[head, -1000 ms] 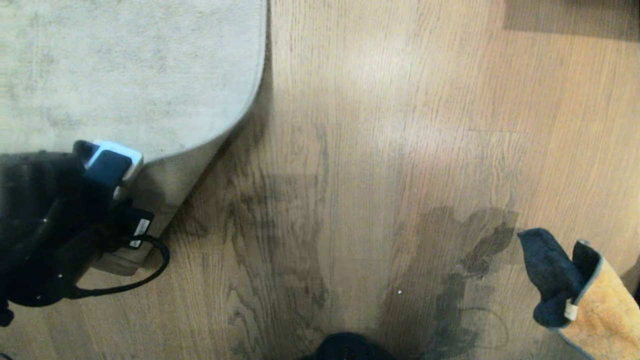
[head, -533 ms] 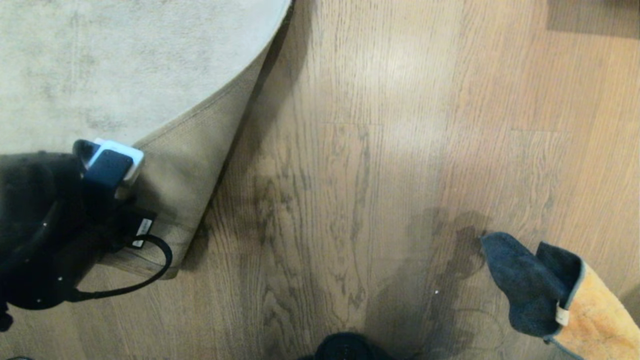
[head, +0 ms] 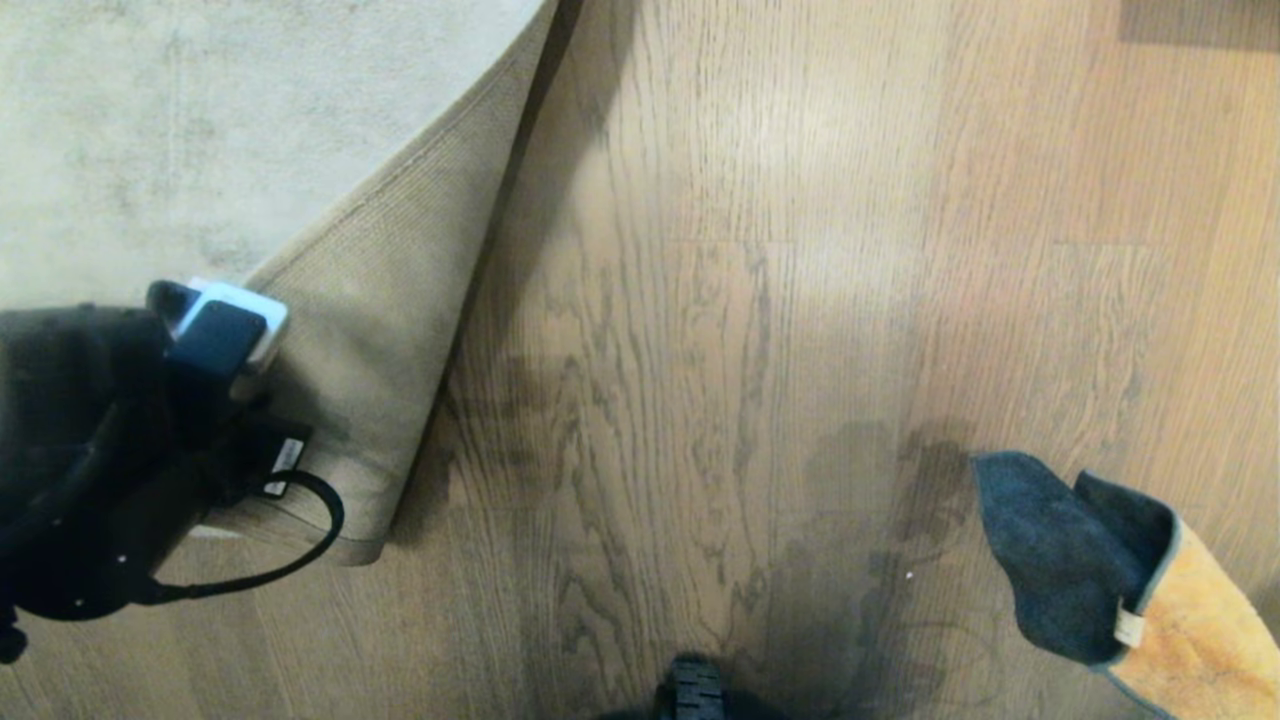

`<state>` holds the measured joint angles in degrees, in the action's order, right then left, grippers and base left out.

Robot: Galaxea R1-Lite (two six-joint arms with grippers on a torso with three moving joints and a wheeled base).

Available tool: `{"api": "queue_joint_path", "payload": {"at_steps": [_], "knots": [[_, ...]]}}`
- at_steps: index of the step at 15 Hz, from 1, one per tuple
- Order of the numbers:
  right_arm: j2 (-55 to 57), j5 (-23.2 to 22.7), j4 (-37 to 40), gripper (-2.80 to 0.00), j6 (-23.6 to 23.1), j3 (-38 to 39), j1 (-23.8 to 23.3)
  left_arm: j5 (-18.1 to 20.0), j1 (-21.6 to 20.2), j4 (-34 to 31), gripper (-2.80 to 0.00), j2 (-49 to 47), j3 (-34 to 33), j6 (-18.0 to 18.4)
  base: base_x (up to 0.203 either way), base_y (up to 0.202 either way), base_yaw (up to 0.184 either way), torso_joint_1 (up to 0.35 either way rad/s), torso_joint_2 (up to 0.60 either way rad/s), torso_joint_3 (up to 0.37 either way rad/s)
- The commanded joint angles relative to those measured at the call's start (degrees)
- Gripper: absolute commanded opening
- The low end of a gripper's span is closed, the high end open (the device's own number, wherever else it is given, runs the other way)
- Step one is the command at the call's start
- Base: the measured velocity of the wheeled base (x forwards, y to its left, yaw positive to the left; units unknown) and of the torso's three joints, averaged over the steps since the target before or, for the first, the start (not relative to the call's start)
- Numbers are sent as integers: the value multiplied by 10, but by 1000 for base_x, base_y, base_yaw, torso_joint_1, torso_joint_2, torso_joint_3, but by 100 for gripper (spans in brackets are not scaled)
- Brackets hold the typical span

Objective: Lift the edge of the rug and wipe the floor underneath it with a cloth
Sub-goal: Lift up the carpet

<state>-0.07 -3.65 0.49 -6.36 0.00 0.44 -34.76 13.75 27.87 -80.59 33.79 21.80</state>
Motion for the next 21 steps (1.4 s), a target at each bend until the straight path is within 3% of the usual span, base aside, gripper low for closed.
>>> {"api": "queue_joint_path", "payload": {"at_steps": [1,14,21], "knots": [[1,0,0,-280,-1,0,0,-1,0,3,-280,-2,0,1,0,0,0,0,0,0],[1,0,0,-280,-1,0,0,-2,-2,3,-280,5,2,1,0,0,0,0,0,0],[1,0,0,-280,-1,0,0,-2,19,-2,-280,2,-4,4,0,0,0,0,0,0]]}}
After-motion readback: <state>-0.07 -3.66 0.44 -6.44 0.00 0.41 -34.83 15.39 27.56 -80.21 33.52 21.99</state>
